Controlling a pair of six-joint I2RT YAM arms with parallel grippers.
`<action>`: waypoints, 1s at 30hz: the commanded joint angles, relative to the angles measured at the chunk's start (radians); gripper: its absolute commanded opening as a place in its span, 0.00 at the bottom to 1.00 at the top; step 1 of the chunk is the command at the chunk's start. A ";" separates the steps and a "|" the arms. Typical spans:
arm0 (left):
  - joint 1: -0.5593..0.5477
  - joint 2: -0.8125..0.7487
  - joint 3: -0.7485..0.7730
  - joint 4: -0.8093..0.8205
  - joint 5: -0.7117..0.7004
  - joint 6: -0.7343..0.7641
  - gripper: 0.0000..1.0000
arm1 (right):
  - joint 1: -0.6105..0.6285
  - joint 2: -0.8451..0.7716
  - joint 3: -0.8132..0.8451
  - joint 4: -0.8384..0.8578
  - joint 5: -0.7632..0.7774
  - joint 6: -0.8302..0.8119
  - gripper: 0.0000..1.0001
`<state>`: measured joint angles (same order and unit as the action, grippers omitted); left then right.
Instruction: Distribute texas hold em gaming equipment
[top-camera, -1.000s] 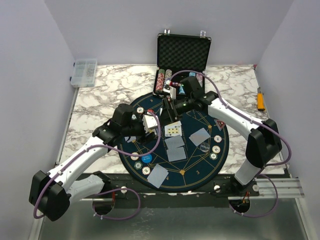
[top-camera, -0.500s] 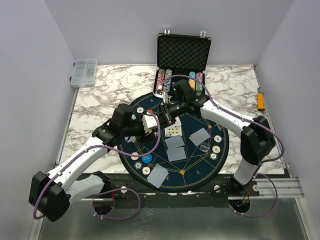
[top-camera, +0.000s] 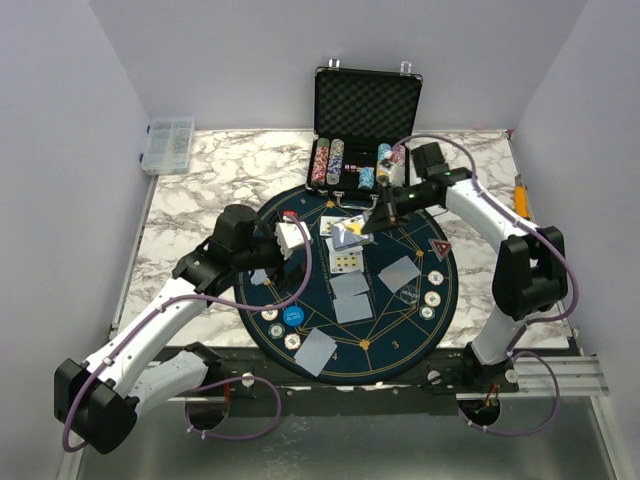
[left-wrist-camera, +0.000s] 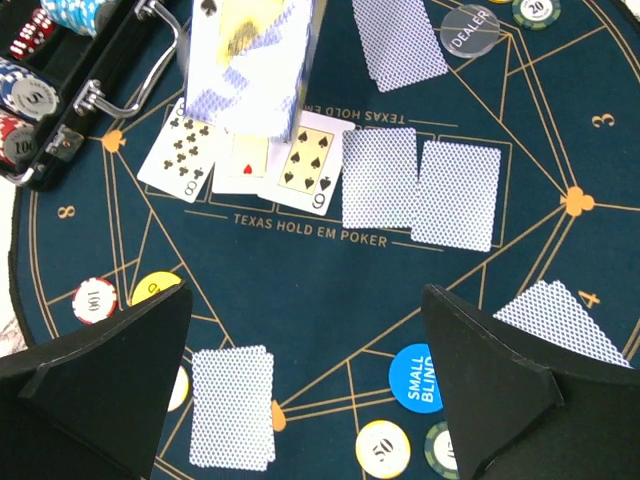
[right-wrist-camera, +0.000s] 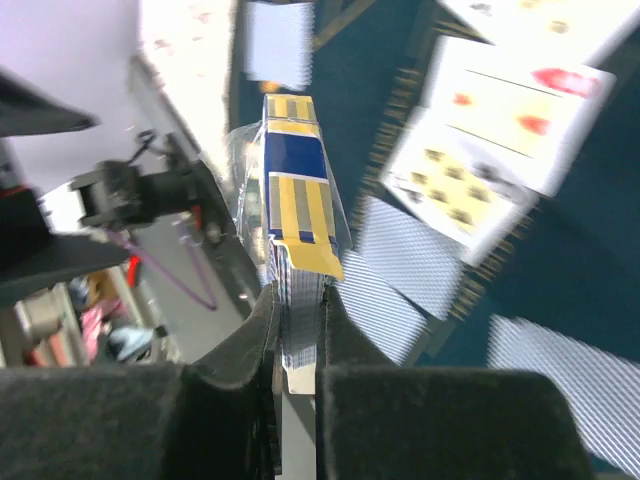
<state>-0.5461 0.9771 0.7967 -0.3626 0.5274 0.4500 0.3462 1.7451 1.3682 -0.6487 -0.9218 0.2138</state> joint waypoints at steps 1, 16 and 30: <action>0.015 -0.014 0.049 -0.086 0.001 -0.027 0.98 | -0.115 0.004 0.038 -0.254 0.177 -0.245 0.00; 0.039 0.030 0.110 -0.135 -0.036 -0.054 0.99 | -0.230 0.315 0.288 -0.360 0.261 -0.423 0.01; 0.043 0.030 0.107 -0.168 -0.048 -0.008 0.98 | -0.261 0.493 0.467 -0.462 0.304 -0.489 0.52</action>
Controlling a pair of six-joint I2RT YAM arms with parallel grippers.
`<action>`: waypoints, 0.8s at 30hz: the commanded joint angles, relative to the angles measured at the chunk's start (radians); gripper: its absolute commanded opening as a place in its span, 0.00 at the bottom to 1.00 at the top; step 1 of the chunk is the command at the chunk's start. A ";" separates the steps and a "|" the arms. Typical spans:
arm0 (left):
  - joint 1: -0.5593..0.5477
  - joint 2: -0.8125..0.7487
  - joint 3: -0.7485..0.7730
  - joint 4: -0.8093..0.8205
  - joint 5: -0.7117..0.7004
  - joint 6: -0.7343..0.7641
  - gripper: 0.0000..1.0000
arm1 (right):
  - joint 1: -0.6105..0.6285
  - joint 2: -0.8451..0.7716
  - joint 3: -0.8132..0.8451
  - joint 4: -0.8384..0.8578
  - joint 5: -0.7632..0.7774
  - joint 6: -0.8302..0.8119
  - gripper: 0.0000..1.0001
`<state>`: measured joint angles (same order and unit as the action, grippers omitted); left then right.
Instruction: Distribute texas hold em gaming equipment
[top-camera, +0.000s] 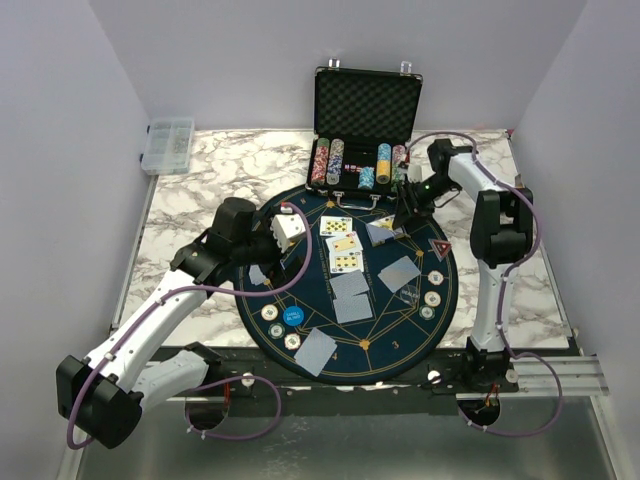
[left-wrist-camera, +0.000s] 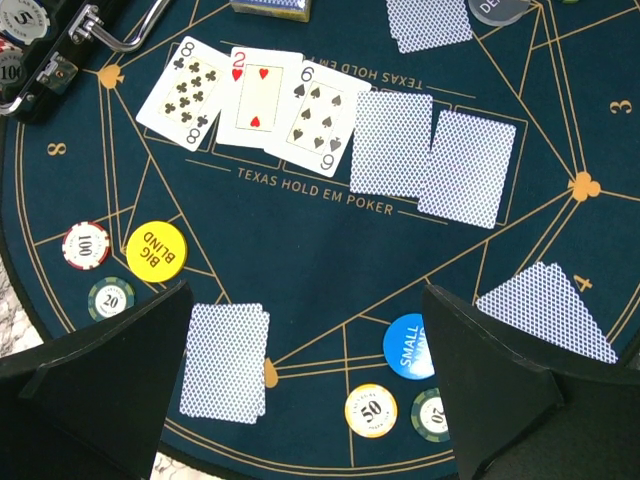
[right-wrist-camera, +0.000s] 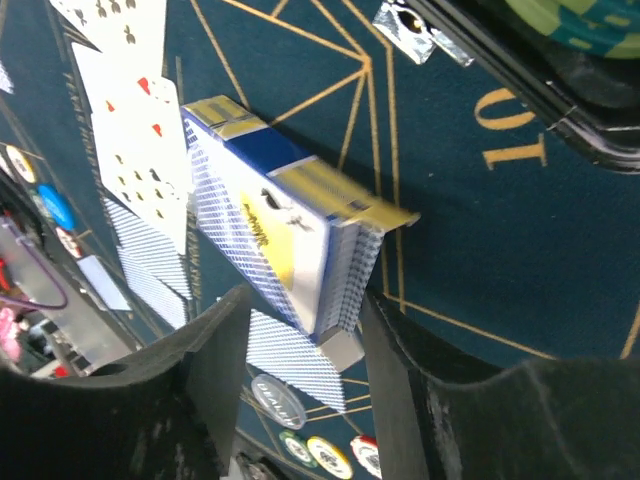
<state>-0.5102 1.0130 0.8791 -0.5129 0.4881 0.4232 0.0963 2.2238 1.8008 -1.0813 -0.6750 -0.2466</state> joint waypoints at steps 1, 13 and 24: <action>0.007 -0.005 0.024 -0.017 -0.006 0.020 0.98 | -0.017 0.006 0.045 -0.027 0.070 -0.027 0.56; 0.013 0.004 0.026 -0.018 0.043 0.058 0.98 | -0.087 -0.285 -0.129 -0.054 0.357 -0.516 0.75; 0.016 0.026 0.050 -0.034 0.118 0.088 0.98 | -0.087 -0.464 -0.420 0.062 0.393 -0.832 0.89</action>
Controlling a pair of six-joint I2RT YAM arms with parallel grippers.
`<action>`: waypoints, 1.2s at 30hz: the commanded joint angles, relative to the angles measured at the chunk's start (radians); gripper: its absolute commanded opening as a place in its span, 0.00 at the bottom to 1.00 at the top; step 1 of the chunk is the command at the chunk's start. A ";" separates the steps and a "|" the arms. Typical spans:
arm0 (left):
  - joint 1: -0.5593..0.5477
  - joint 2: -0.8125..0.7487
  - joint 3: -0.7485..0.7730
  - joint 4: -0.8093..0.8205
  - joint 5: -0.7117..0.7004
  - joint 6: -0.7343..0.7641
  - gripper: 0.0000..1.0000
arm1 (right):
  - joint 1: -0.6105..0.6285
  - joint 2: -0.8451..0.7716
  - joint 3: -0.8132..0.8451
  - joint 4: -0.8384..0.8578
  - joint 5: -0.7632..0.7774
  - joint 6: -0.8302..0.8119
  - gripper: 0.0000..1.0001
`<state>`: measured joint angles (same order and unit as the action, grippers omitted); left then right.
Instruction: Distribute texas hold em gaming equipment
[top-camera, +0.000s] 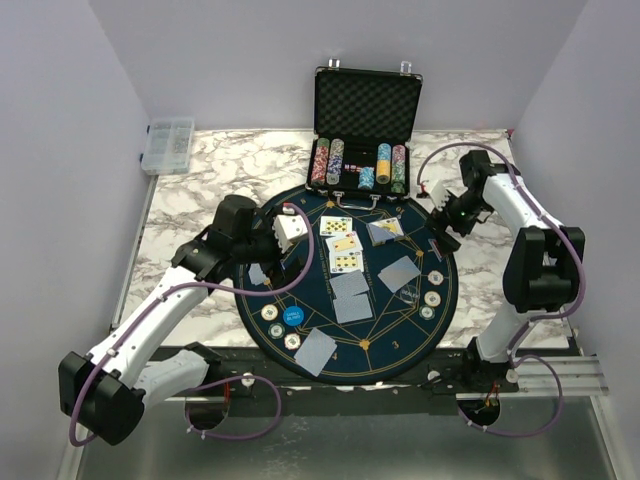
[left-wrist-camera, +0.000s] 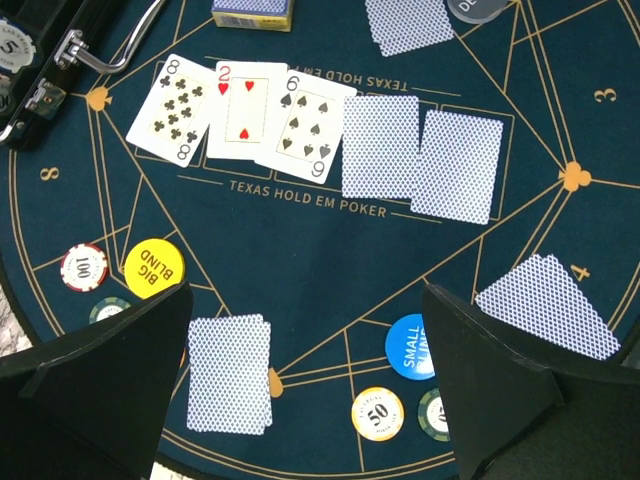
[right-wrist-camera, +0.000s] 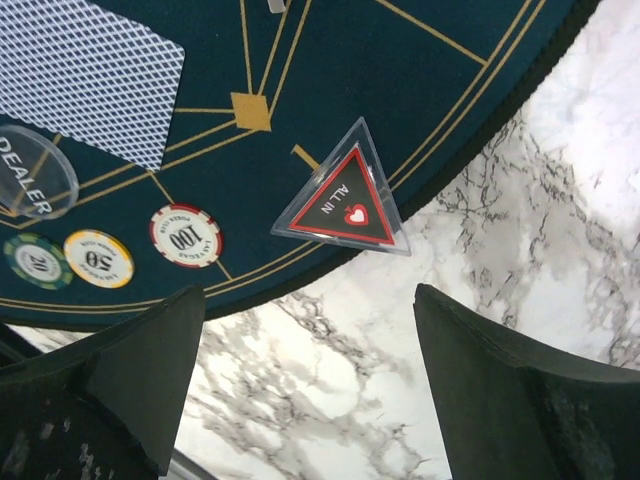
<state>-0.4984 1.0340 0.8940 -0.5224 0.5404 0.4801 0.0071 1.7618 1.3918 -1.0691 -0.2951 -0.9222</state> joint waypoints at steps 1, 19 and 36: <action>0.004 0.006 0.037 -0.028 0.070 0.035 0.98 | 0.002 0.011 -0.005 0.044 0.008 -0.172 0.89; 0.004 0.012 0.051 -0.062 0.076 0.059 0.98 | 0.012 0.145 -0.022 0.100 0.011 -0.240 0.95; 0.006 0.050 0.057 -0.063 0.069 0.073 0.98 | 0.020 0.093 -0.232 0.354 0.083 -0.191 0.86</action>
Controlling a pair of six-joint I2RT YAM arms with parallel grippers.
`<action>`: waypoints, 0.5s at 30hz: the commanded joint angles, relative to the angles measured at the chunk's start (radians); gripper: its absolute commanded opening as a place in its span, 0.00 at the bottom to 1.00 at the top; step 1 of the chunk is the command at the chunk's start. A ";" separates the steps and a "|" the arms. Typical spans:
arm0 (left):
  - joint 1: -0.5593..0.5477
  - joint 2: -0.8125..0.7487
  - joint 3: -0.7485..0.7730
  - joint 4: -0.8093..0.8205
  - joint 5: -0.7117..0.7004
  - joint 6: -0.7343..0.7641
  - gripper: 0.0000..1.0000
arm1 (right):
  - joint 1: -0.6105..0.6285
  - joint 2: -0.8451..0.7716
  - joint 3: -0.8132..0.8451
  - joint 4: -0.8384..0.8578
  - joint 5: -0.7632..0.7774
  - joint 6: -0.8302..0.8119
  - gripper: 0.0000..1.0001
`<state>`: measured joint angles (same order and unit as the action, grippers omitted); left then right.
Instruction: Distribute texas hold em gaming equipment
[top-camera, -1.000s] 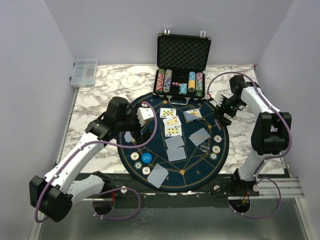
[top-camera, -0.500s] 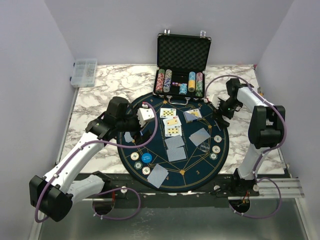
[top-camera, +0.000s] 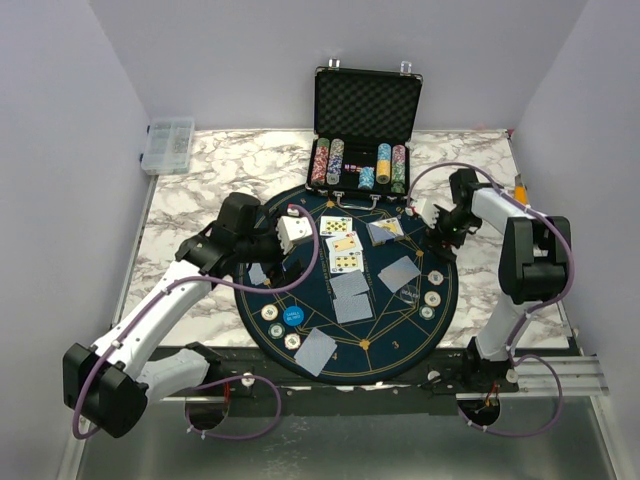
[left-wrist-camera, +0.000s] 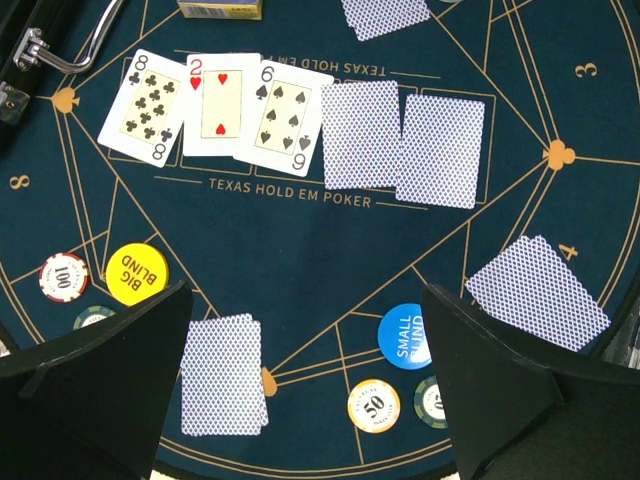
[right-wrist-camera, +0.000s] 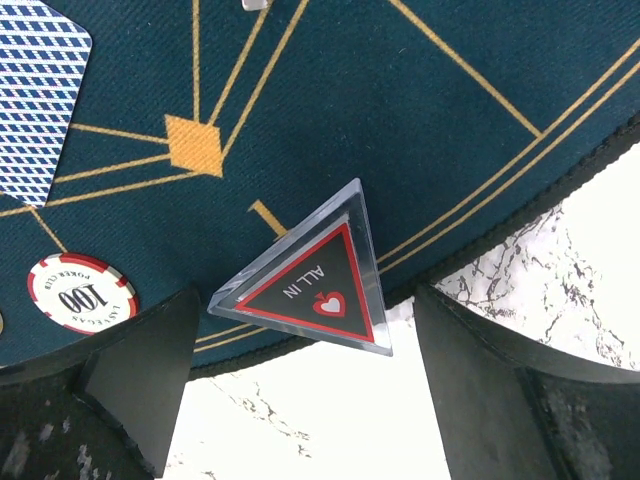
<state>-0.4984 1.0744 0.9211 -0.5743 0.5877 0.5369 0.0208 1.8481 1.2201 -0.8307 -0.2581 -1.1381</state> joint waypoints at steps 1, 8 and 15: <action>0.006 0.010 0.030 -0.012 0.021 0.018 0.98 | 0.007 0.004 -0.067 0.131 0.051 0.030 0.84; 0.009 0.017 0.031 -0.011 0.020 0.020 0.98 | 0.007 -0.021 -0.084 0.158 0.049 0.043 0.64; 0.032 0.050 0.067 -0.006 0.052 -0.063 0.94 | 0.007 -0.036 -0.024 0.048 0.009 0.015 0.42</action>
<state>-0.4889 1.0985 0.9337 -0.5758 0.5880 0.5331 0.0257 1.8004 1.1683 -0.7853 -0.2405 -1.0977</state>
